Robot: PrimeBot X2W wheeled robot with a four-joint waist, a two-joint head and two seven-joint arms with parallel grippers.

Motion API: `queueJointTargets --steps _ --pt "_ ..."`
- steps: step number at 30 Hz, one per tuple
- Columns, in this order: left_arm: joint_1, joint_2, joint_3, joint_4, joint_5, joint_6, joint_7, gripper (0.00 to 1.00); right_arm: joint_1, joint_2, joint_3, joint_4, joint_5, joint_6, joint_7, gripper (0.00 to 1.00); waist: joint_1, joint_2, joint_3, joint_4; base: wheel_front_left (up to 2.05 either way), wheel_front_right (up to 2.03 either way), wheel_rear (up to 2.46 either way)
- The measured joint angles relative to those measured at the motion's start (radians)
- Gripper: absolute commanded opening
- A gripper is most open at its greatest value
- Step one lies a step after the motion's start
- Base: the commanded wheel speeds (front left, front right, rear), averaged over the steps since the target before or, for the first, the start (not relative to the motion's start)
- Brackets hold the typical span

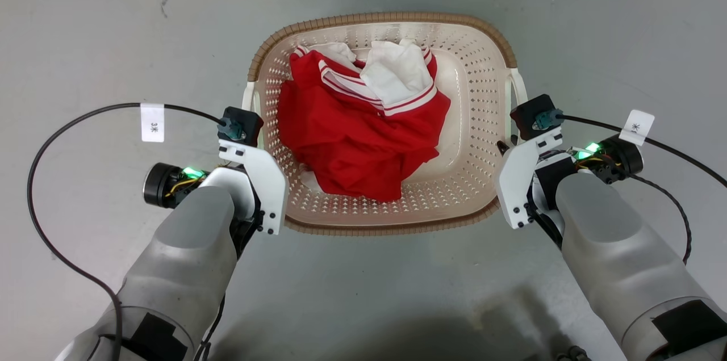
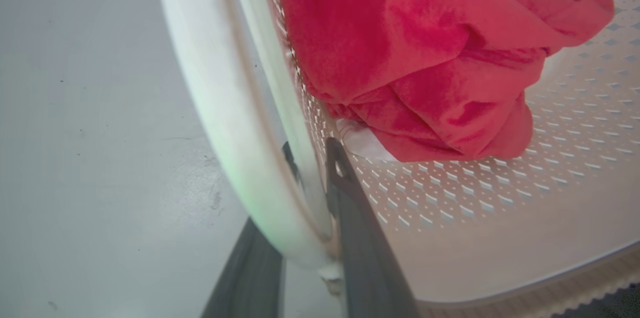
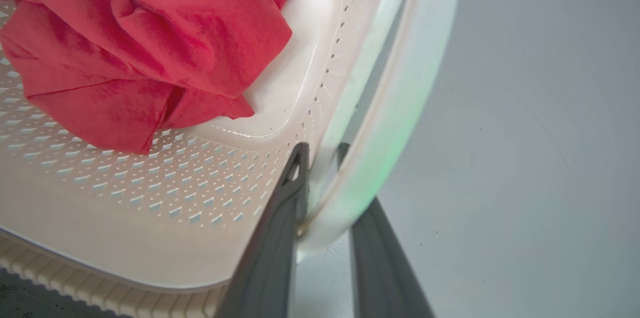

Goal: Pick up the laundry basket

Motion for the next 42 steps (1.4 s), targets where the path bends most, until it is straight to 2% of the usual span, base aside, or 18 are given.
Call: queueJointTargets --steps 13,42 --pt "0.052 -0.006 -0.060 0.002 -0.078 0.000 0.057 0.00 0.057 0.000 0.060 -0.002 0.058 0.000 0.064 0.00 0.0000 0.0000 -0.107 0.004 0.00 0.00 0.00" --pt "0.281 0.013 -0.178 -0.008 -0.250 0.000 0.237 0.00 0.271 -0.002 0.337 -0.058 0.334 0.000 0.277 0.00 -0.0002 0.0000 -0.495 -0.003 0.00 0.00 0.00"
